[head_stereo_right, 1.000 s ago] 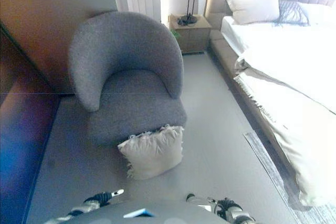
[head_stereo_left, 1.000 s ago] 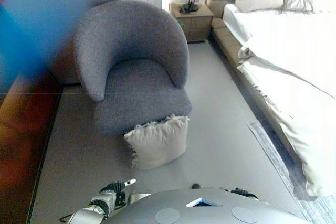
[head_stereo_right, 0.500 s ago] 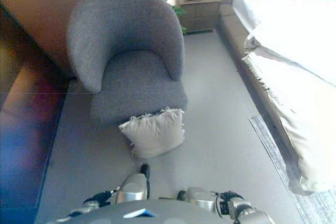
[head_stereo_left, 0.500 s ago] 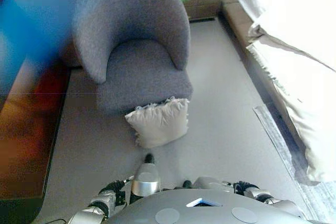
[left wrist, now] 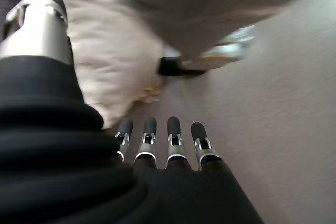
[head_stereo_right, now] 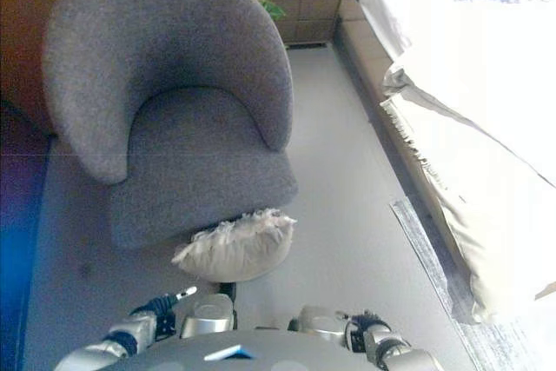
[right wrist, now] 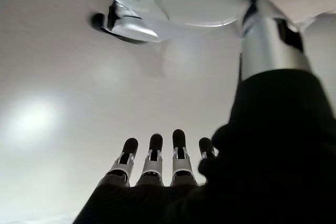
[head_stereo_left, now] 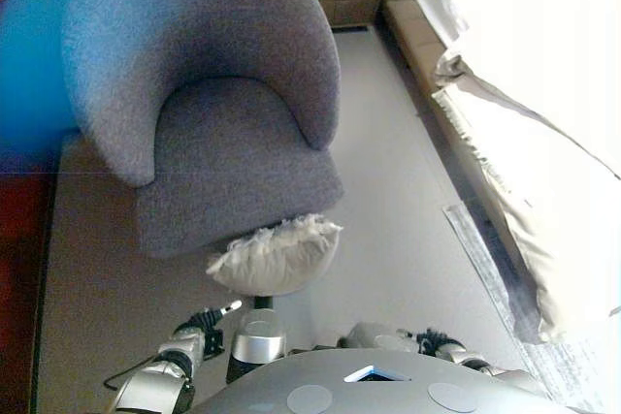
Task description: Pick up the cushion and take it to the sofa
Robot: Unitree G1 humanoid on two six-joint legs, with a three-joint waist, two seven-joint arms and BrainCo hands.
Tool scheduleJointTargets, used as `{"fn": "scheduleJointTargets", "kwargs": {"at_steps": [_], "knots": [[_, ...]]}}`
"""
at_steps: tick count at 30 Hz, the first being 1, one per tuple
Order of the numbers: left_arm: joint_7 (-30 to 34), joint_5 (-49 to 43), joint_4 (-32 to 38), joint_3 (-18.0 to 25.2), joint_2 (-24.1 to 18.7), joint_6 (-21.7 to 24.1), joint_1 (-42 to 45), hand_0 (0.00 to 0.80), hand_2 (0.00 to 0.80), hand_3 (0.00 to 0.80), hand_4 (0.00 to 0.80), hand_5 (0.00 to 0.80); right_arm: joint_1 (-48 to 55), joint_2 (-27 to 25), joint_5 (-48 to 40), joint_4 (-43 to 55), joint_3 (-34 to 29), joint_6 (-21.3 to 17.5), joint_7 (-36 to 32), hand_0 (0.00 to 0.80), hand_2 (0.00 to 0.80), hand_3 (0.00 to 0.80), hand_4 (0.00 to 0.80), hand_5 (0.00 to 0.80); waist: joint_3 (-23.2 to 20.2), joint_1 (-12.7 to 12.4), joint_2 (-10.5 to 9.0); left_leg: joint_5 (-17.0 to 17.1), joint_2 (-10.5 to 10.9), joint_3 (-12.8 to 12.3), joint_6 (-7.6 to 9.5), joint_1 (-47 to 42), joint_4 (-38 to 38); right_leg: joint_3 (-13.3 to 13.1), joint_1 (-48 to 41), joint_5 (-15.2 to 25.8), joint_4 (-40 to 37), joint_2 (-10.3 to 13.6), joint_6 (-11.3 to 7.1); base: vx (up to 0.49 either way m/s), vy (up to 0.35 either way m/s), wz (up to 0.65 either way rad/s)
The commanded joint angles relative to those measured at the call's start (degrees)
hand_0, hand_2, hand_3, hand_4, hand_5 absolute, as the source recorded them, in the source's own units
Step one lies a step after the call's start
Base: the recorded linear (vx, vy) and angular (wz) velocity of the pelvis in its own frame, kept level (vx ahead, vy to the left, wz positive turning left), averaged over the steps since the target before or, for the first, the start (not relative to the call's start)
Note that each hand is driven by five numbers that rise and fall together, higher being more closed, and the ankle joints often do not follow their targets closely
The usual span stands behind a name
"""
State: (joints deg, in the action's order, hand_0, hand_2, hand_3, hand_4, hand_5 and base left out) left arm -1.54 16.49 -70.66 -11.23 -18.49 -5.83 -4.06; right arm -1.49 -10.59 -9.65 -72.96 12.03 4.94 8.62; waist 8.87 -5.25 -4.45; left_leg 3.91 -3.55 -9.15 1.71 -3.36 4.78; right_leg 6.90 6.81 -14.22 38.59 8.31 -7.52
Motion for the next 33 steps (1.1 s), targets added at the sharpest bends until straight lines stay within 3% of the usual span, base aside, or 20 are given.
{"fn": "scheduleJointTargets", "kwargs": {"at_steps": [1,3,5,10,14,16,25,33], "knots": [[1.31,-0.57,0.61,-2.38,0.82,-0.52,-2.19,0.000,0.000,0.000,0.000,0.000,-1.52,-2.76,-1.55,1.81,1.32,0.83,1.99,0.000,0.000,0.000,0.000,0.000,-0.82,0.94,3.32,-5.07,1.61,4.11,-0.64,6.36,-6.16,3.26,2.47,15.02,-19.85,4.54,0.13,0.003,-0.301,0.08],[0.62,0.77,1.00,-3.04,0.81,-0.69,-4.11,0.000,0.000,0.000,0.000,0.000,-2.37,-3.30,-2.41,2.69,1.21,0.57,1.49,0.000,0.000,0.000,0.000,0.000,1.38,2.18,3.55,-5.71,-0.15,3.12,-1.57,6.99,-7.42,2.62,4.99,19.83,-27.64,8.42,-0.59,-0.048,-0.330,0.41],[-0.25,1.81,1.33,-2.82,1.00,-0.12,-3.87,0.000,0.000,0.000,0.000,0.000,-1.76,-3.50,-0.68,3.36,1.11,0.16,0.01,0.000,0.000,0.000,0.000,0.000,2.19,2.86,2.87,-7.16,-1.41,2.41,-2.51,6.07,-7.96,1.83,4.20,23.17,-32.05,10.80,-2.73,0.092,-0.331,0.51],[-2.30,1.54,0.94,-0.76,2.59,0.48,-0.44,0.000,0.000,0.000,0.000,0.000,0.70,-3.23,0.51,2.64,1.19,0.62,-1.62,0.000,0.000,0.000,0.000,0.000,0.53,1.98,1.89,-6.28,-4.78,2.96,-5.06,4.37,-8.19,4.49,-2.94,19.26,-35.67,8.43,-3.54,0.175,-0.306,0.31],[-2.75,-2.20,-0.46,-0.42,3.98,2.65,1.63,0.000,0.000,0.000,0.000,0.000,-0.23,-4.29,-2.55,0.97,-0.18,-0.30,-0.31,0.000,0.000,0.000,0.000,0.000,-0.69,0.59,2.33,-4.14,-8.16,2.35,-7.59,2.34,-6.36,8.18,-6.94,17.12,-37.89,7.06,-2.67,0.123,-0.185,0.26],[-2.79,-2.59,-0.73,-0.91,4.23,2.89,1.96,0.000,0.000,0.000,0.000,0.000,-1.09,-4.76,-2.70,0.61,-0.76,-0.08,-0.50,0.000,0.000,0.000,0.000,0.000,-1.15,0.27,2.70,-3.57,-8.86,2.28,-8.19,1.27,-4.88,9.20,-8.07,16.71,-38.64,6.59,-2.30,0.074,-0.106,0.11],[-1.91,-4.25,-0.25,-2.38,4.71,2.63,2.10,0.000,0.000,0.000,0.000,0.000,-1.29,-4.04,-4.71,-0.47,-0.43,1.62,0.02,0.000,0.000,0.000,0.000,0.000,-2.59,0.71,3.96,-3.92,-8.42,2.94,-9.06,-1.77,-2.29,10.09,-9.86,15.87,-39.37,6.43,-2.00,0.027,0.023,0.08],[-0.37,-3.34,0.10,-3.21,4.44,1.33,0.98,0.000,0.000,0.000,0.000,0.000,-0.85,-3.39,-4.70,-1.11,-0.87,2.06,0.52,0.000,0.000,0.000,0.000,0.000,-1.89,0.69,3.44,-6.91,-5.66,4.36,-7.45,-1.30,-4.73,9.06,-9.61,17.43,-38.75,10.41,-4.92,0.040,0.209,0.03]]}}
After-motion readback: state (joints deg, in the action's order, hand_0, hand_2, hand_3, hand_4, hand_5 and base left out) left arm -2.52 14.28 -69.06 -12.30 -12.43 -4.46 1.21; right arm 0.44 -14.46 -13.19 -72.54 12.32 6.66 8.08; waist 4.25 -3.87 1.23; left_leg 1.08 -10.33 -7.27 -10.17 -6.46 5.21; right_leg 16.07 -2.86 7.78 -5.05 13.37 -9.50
